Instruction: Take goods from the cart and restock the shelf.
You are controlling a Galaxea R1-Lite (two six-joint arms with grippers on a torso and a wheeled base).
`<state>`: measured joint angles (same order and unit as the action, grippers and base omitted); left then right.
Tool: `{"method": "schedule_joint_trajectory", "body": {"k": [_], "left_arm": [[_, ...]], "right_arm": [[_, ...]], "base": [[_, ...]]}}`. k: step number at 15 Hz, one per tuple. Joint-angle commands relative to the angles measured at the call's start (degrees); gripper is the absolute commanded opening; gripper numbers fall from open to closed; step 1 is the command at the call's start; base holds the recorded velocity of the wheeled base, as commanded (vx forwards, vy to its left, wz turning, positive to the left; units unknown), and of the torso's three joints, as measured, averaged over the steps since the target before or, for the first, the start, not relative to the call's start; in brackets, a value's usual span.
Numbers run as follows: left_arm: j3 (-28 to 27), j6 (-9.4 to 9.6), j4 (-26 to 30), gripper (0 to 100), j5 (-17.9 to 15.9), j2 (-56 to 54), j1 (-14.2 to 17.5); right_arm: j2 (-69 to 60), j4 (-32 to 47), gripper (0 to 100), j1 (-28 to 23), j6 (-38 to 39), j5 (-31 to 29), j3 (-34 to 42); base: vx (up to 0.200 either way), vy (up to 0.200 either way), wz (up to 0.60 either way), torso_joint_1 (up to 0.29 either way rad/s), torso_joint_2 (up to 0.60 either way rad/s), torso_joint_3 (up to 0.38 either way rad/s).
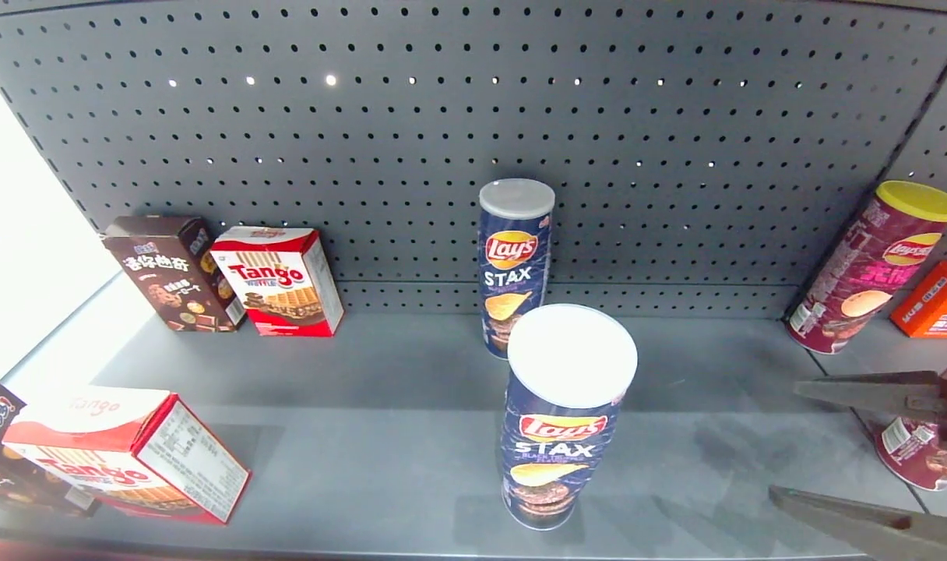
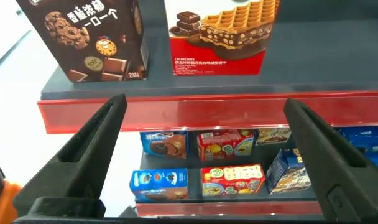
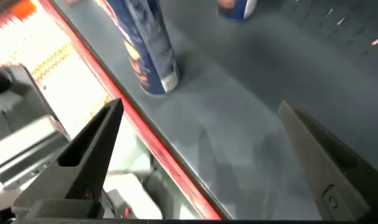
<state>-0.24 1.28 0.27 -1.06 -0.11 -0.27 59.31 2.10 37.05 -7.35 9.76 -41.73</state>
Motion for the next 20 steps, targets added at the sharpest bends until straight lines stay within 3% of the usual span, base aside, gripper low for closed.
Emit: {"method": "schedule_joint_trajectory", "body": {"k": [1, 15, 20], "left_arm": [[-0.02, 0.04, 0.00, 100, 0.01, 0.11, 0.00], [-0.02, 0.13, 0.08, 100, -0.17, 0.11, 0.00], [-0.11, 0.13, 0.08, 100, -0.17, 0.11, 0.00]], "right_arm": [[4.77, -0.16, 100, 0.92, 0.06, -1.59, 0.33], [16.98, -4.29, 100, 2.42, -0.38, -2.47, -0.55], [21.29, -4.29, 100, 3.12, -0.47, -2.47, -4.68]], "base": [[0.000, 0.000, 0.00, 0.000, 0.00, 0.000], [0.000, 0.000, 0.00, 0.000, 0.00, 0.000], [0.000, 0.000, 0.00, 0.000, 0.00, 0.000]]}}
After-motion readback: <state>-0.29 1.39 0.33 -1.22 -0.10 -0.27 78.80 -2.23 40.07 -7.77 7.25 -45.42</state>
